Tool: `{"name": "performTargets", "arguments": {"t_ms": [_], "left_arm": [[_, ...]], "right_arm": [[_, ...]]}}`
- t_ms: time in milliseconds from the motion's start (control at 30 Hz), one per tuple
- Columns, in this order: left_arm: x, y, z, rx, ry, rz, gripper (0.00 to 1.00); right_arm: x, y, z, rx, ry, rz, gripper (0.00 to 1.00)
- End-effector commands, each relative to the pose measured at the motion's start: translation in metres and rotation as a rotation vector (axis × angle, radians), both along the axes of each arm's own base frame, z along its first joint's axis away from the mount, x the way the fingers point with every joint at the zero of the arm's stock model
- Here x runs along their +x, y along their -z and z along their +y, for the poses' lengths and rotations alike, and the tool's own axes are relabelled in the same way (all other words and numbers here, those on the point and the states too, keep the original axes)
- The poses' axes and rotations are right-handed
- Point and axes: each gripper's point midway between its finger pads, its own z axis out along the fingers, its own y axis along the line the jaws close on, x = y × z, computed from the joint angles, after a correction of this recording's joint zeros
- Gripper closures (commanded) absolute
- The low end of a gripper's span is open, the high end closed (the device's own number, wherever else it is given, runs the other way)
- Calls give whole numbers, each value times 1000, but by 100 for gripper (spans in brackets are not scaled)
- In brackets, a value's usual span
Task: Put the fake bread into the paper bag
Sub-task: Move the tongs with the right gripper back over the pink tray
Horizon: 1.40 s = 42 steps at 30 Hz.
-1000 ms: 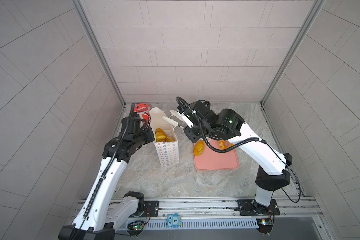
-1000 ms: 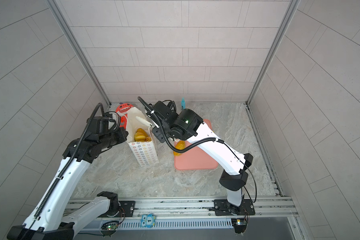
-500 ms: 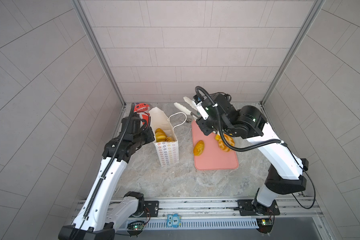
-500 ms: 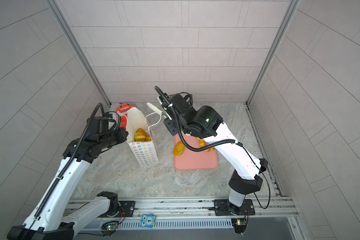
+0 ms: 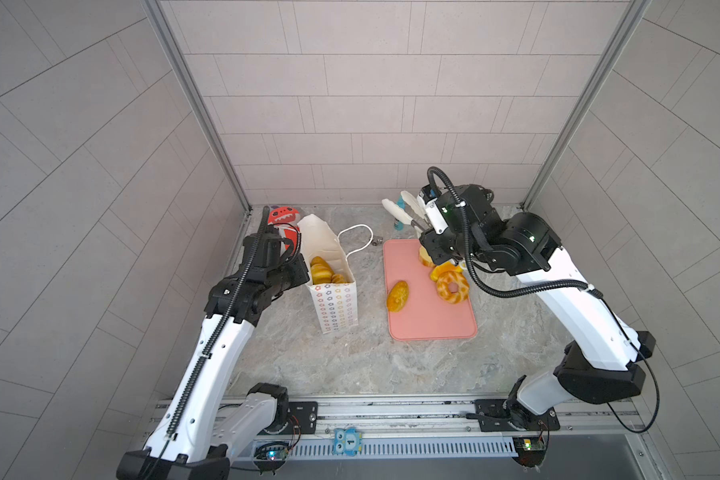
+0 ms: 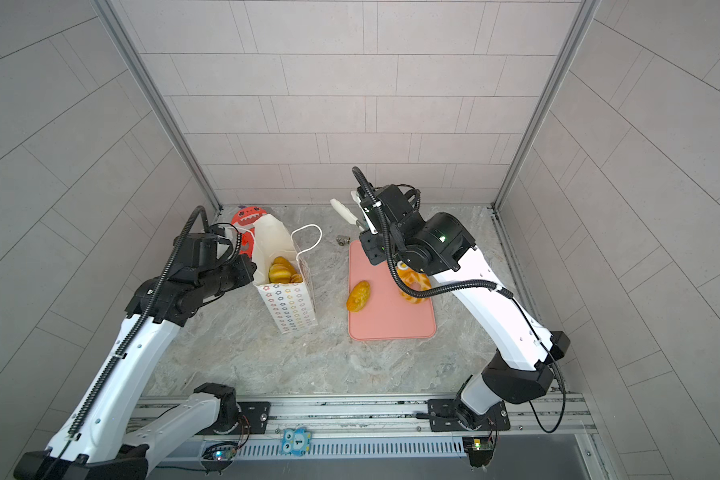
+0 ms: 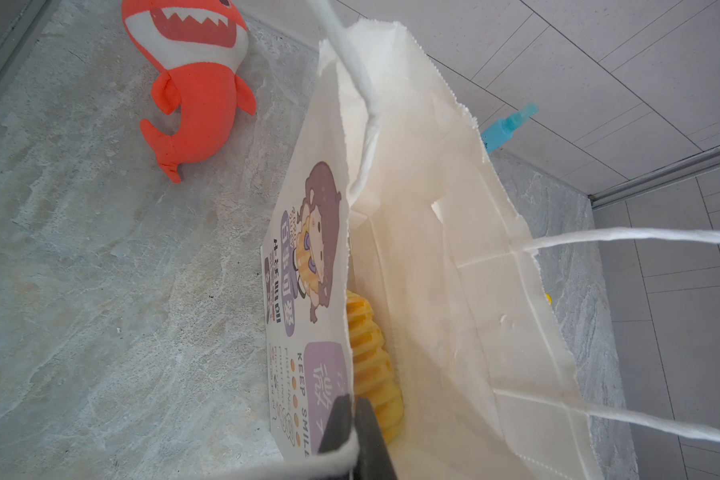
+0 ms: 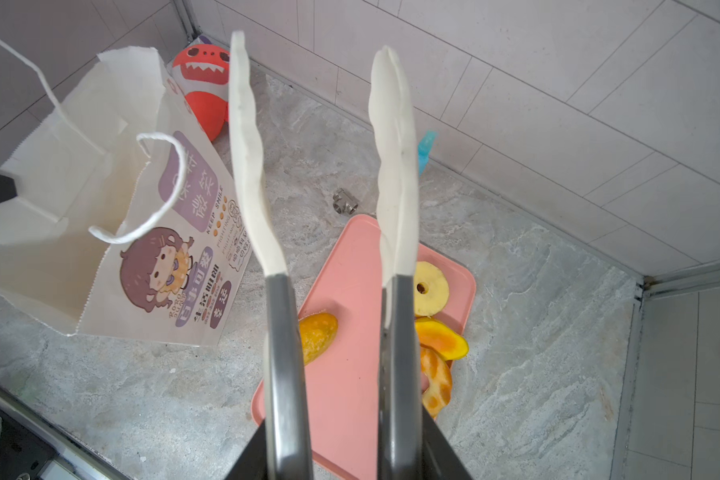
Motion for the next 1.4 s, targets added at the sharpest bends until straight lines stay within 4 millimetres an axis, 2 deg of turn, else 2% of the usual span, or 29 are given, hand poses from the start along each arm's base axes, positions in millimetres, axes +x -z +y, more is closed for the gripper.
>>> {"name": "performTargets", "arguments": {"t_ms": [0, 200, 333, 900, 1367], "left_arm": [[1, -4, 1, -2, 0, -13, 94], [1, -3, 0, -3, 2, -11, 94], [2, -3, 0, -5, 2, -10, 94], [3, -3, -1, -4, 4, -9, 94], [3, -1, 0, -3, 3, -6, 94]], "right_arm": [[-3, -15, -14, 106, 30, -28, 57], [-3, 10, -32, 141, 74, 33, 57], [-4, 27, -36, 150, 88, 71, 57], [-4, 107, -33, 157, 114, 227, 56], [-7, 160, -30, 138, 128, 320, 56]]}}
